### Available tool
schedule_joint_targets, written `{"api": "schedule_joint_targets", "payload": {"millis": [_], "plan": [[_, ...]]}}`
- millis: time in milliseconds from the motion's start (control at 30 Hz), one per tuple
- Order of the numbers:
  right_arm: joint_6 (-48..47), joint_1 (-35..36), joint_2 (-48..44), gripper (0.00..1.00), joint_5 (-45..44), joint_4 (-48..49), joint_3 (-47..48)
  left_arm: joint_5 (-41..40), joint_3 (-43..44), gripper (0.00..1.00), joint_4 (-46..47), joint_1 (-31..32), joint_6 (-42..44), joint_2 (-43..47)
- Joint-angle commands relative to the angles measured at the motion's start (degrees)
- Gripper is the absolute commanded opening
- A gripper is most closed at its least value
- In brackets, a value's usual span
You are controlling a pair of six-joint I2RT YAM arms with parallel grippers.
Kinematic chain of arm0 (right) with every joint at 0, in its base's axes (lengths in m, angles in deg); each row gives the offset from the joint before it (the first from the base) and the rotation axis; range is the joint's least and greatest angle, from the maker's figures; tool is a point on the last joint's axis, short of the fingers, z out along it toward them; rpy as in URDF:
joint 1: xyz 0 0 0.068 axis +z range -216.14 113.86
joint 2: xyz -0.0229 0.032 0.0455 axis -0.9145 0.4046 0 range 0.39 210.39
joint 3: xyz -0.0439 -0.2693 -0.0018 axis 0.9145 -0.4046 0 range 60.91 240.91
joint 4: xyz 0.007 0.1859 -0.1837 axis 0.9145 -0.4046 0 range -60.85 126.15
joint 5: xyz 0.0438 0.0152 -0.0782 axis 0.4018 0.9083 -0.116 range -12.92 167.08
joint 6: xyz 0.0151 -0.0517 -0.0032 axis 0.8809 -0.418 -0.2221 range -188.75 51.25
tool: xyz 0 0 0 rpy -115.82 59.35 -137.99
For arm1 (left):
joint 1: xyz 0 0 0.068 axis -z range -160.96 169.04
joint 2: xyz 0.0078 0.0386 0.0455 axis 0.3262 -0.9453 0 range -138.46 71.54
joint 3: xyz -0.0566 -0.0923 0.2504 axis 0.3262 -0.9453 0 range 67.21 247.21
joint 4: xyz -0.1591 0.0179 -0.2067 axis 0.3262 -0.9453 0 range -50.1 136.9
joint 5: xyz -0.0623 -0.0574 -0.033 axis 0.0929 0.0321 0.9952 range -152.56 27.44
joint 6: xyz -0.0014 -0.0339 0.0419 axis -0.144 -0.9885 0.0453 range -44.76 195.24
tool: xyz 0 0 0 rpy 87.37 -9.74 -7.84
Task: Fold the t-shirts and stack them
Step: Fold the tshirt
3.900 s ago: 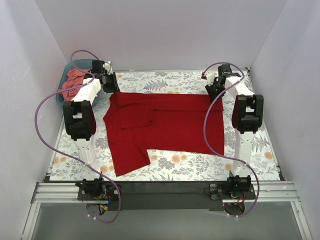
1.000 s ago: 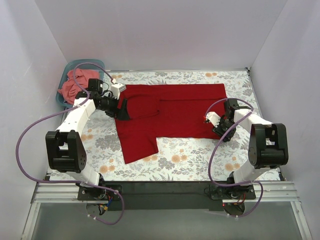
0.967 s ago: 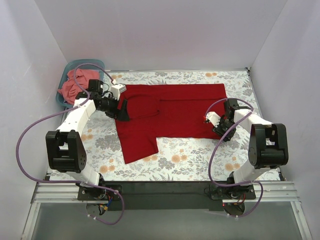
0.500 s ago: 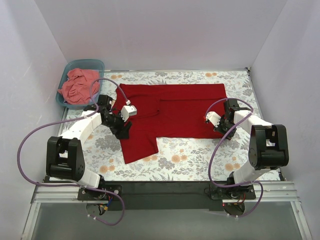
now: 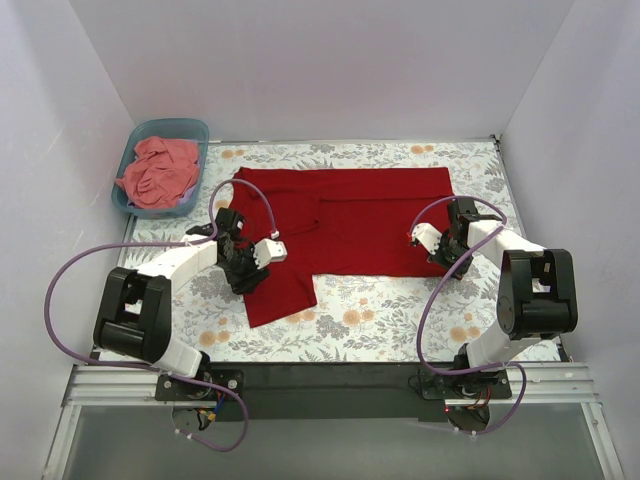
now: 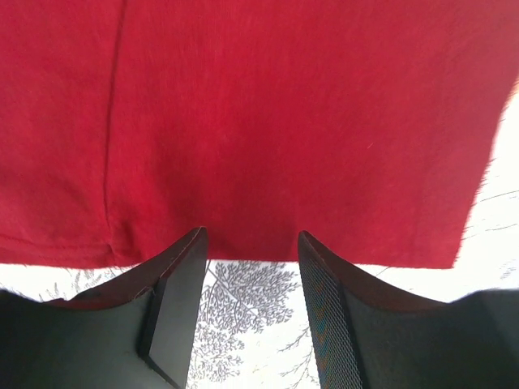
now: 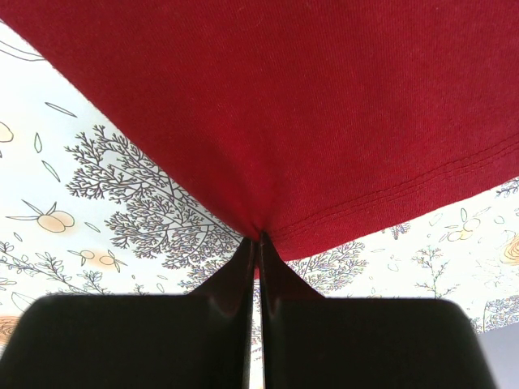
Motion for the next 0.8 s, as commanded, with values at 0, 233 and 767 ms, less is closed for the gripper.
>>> {"api": "schedule_joint_targets", "payload": {"millis": [0, 233, 767], "plan": [[-0.5, -0.1, 1.3, 0.01, -0.1, -1.3, 0.2, -4.4, -1.7, 0.47, 4.5, 0.0, 2.6, 1.6], [-1.1, -0.1, 1.5, 0.01, -0.1, -1.4, 0.7, -2.4, -0.9, 0.41, 1.2, 0.0, 3.2, 1.2], [-1.3, -0.1, 0.8, 0.01, 0.2, -2.3, 0.0, -2.8, -4.0, 0.0, 4.3, 0.5, 1.7, -4.0]]}}
